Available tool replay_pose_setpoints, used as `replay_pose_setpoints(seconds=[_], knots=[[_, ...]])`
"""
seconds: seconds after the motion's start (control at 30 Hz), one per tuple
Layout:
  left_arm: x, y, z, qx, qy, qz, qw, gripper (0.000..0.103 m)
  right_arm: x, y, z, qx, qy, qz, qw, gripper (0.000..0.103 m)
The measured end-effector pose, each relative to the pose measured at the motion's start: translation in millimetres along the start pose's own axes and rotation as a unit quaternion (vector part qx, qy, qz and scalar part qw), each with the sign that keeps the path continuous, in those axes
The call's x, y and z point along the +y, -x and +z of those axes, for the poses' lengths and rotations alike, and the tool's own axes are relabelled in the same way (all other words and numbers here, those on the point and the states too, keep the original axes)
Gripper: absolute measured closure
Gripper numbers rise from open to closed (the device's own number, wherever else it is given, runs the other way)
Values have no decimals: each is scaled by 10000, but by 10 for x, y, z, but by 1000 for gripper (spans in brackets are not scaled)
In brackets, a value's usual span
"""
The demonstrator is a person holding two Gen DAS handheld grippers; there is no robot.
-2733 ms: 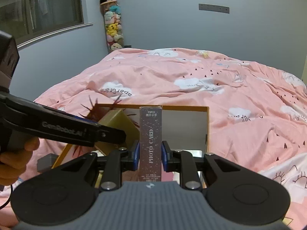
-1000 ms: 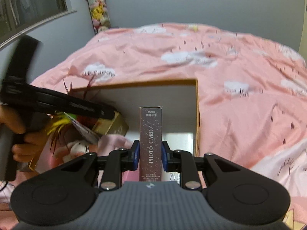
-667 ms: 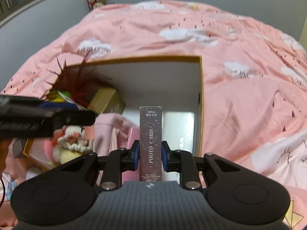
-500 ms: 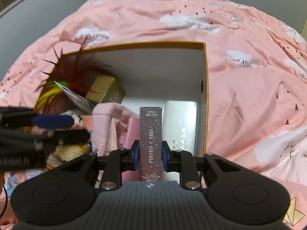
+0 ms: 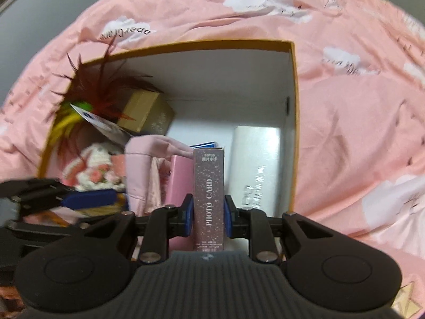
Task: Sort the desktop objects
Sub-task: 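Lower the gold box into the box with the left gripper while the right lowers the photo-card box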
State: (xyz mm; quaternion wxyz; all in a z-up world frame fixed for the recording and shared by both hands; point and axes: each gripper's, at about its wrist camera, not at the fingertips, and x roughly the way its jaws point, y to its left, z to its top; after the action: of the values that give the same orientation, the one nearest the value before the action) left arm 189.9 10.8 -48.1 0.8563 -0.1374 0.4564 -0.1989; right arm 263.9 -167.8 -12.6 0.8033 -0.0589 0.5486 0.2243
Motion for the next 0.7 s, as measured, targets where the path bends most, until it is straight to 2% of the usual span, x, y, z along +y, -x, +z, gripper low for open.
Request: replay_pose_setpoints(seconds=[0.2,0.47,0.6,0.7], knots=[[22,13,-3,-53,28,-11,10000,63,163,-147,47,149,186,-466,9986,79],[33,-1,-6,-60,111,-109,9999,64,113,-291,115,536,-67,-474,9974,79],[33,-21,6,-103,87,-236,9996,68,113,-503,85,994,-54,-498,9938,79],[49,-36,7,-128,90,-261,9995,68,102,-529,68,1094,-17,-480,9928,78]])
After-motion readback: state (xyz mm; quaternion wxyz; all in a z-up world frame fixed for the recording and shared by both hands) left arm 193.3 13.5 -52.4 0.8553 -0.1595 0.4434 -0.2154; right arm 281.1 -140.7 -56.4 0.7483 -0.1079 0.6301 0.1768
